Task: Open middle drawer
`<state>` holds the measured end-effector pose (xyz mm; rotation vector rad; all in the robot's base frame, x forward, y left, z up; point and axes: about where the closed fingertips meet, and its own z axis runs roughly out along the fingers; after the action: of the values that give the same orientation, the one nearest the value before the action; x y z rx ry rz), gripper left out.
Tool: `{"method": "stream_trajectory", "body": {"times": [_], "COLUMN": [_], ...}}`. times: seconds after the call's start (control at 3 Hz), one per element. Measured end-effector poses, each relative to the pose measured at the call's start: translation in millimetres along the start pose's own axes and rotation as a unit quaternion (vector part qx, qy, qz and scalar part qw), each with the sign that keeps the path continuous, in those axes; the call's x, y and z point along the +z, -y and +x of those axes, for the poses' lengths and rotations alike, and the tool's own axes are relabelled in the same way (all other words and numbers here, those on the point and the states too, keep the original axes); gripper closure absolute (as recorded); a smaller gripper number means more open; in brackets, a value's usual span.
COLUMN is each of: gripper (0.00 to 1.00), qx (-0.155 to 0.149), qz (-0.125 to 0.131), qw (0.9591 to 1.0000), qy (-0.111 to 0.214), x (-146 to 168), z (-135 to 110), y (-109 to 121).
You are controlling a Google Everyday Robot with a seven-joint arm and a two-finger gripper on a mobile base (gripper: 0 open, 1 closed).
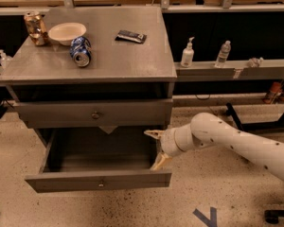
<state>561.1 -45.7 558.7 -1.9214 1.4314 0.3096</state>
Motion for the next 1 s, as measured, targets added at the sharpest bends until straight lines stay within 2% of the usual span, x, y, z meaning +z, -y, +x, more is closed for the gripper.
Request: {"method": "stream_trajectory", "body": {"times": [0.33, 0.67, 1.0], "gripper": [0.46, 0.70, 0.99], "qx": [0.006, 0.025, 0.085], "qz": [-0.031, -0.060, -0.058], "qw": [0.9980, 0.9948, 0.9933], "qy": [0.054, 0.078, 0.053], "x": [33.3, 76.0, 112.9], "z": [-12.0, -22.2, -12.0], "y": [21.4, 31.7, 17.0]}}
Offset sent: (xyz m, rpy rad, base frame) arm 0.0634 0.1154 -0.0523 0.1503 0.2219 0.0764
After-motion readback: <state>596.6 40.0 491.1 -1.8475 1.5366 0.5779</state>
